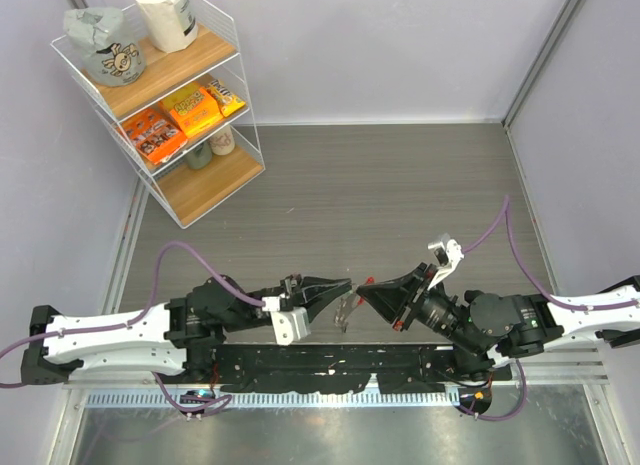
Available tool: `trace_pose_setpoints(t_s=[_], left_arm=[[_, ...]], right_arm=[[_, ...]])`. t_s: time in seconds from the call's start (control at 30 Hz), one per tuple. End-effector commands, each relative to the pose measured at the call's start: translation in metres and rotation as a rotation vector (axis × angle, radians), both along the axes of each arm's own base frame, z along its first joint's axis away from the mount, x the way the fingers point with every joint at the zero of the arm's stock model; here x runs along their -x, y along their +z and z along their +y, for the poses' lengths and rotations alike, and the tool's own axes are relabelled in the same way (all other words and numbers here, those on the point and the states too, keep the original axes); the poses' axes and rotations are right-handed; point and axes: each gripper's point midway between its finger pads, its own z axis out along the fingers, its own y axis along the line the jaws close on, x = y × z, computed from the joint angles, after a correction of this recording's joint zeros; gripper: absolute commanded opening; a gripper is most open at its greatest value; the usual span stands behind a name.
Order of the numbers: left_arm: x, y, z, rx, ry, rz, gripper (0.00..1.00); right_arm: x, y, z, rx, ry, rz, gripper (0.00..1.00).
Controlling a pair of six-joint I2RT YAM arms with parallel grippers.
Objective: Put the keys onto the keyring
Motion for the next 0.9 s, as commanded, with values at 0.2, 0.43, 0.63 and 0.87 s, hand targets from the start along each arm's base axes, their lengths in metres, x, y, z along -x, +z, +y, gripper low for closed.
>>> trace_pose_setpoints(t_s=[0.2, 0.43, 0.63, 0.87], left_arm=[[0.033, 0.043, 0.014, 0.094, -0.160, -0.027, 0.00], [0.053, 0.043, 0.018, 0.054, -0.268, -0.019, 0.00], [0.064, 0.046, 0.023, 0.061, -0.324, -0.012, 0.00], [0.066, 0.039, 0.025, 0.057, -0.333, 0.019, 0.00]], right_arm=[[0.011, 0.004, -0.007, -0.047, 0.060, 0.076, 0.06], [0.026, 0.005, -0.005, -0.046, 0.153, 0.088, 0.06], [0.035, -0.001, -0.001, -0.041, 0.204, 0.111, 0.05], [0.035, -0.005, -0.001, -0.064, 0.198, 0.138, 0.06]])
